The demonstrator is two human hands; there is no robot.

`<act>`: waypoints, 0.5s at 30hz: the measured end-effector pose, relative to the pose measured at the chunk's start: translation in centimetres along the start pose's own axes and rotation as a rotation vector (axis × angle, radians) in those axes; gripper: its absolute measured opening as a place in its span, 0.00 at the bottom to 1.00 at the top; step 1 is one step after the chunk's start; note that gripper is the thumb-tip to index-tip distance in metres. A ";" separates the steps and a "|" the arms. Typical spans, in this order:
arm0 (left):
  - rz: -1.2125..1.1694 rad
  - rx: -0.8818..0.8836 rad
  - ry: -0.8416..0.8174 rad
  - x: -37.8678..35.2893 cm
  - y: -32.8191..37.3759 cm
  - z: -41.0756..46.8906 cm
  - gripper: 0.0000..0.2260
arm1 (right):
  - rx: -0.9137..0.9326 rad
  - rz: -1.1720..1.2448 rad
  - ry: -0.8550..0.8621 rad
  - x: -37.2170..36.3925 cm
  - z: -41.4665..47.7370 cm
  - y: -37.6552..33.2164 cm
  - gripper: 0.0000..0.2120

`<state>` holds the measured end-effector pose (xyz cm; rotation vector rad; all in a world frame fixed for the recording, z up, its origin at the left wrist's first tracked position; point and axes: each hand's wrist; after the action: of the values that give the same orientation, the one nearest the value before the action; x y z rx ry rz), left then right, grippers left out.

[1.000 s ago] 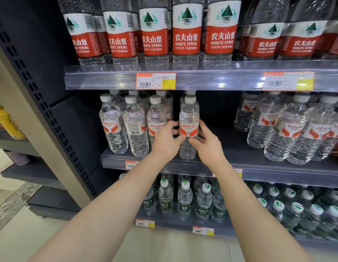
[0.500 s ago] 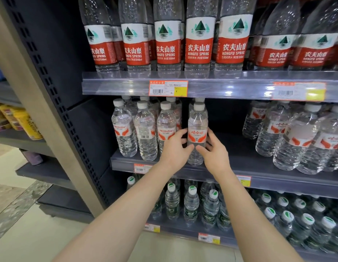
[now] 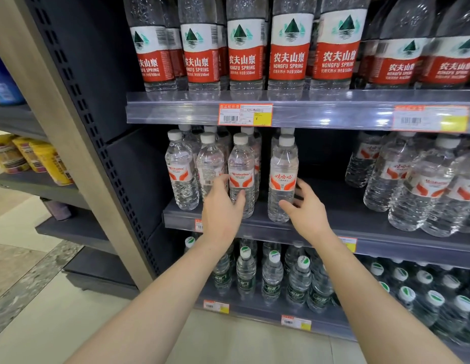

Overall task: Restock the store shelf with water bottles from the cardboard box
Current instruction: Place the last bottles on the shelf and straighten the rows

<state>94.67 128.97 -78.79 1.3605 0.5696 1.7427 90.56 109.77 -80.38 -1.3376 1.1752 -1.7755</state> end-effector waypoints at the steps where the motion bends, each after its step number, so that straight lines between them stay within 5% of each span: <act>1: -0.013 -0.012 -0.006 0.1 0.0 0.0 0.25 | -0.014 -0.030 0.043 -0.2 -0.1 0.0 0.32; 6: -0.007 -0.023 -0.029 -0.2 0.2 1.2 0.30 | 0.054 -0.143 0.319 -1.0 -1.1 -1.0 0.15; 12: 0.004 -0.015 -0.002 -0.3 0.2 2.0 0.25 | 0.181 -0.159 0.057 -4.9 -1.6 -3.4 0.06; 15: 0.075 -0.067 -0.029 -0.5 -0.5 2.4 0.22 | 0.183 -0.230 0.003 -6.9 -0.9 -3.7 0.20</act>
<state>97.17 128.50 -78.72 1.3742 0.4452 1.7832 91.83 117.49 -79.91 -1.4055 0.8639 -1.9935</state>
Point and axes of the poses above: each hand's wrist, its own z-axis towards the middle knuckle, its own x-axis out of the back of the hand, y = z × x, and after that the axes turned 9 degrees about -y, right-handed
